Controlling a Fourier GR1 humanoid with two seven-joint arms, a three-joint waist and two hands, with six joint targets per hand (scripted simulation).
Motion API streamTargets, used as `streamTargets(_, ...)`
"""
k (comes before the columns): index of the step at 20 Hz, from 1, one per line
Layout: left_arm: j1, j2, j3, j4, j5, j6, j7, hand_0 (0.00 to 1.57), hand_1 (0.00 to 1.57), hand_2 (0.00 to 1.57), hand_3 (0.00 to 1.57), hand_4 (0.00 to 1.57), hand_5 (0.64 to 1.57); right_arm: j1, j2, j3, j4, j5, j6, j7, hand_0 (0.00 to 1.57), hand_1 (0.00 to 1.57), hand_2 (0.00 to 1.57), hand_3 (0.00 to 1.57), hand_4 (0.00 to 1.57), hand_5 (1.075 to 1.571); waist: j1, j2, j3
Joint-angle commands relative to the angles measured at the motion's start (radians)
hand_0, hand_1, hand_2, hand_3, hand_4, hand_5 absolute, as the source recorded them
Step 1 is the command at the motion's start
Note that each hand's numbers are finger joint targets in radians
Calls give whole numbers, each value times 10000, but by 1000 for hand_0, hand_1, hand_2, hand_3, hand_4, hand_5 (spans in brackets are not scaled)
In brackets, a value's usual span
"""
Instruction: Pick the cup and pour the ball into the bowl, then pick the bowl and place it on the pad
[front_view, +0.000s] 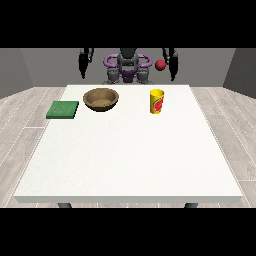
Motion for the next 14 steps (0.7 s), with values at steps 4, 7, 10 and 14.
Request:
streamTargets(4, -68, 328, 120, -831, 99, -44, 797, 0, 0, 0, 0, 0, 1535, -99, -377, -126, -894, -63, 45, 744, 0, 0, 0, 0, 616, 1559, 57, -2257, 315)
streamTargets(7, 156, -966, -1100, -1492, 960, 516, 2824, 0, 0, 0, 0, 0, 1535, 185, -408, -747, -1025, -1042, 223, 1716, 0, 0, 0, 0, 616, 1559, -241, -3079, 438)
streamTargets(10, 86, -999, -1782, -2482, 1049, 1539, 4067, 0, 0, 0, 0, 0, 1536, 337, -974, -1380, -1135, -1668, 618, 2295, 0, 0, 0, 0, 611, 1561, 51, -3273, 429)
streamTargets(14, -229, -924, -1313, -3424, 624, 1967, 4170, 0, 0, 0, 0, 0, 1536, 831, -468, -948, -2307, -1394, 426, 1921, 0, 0, 0, 0, 547, 1563, -337, -2185, 418)
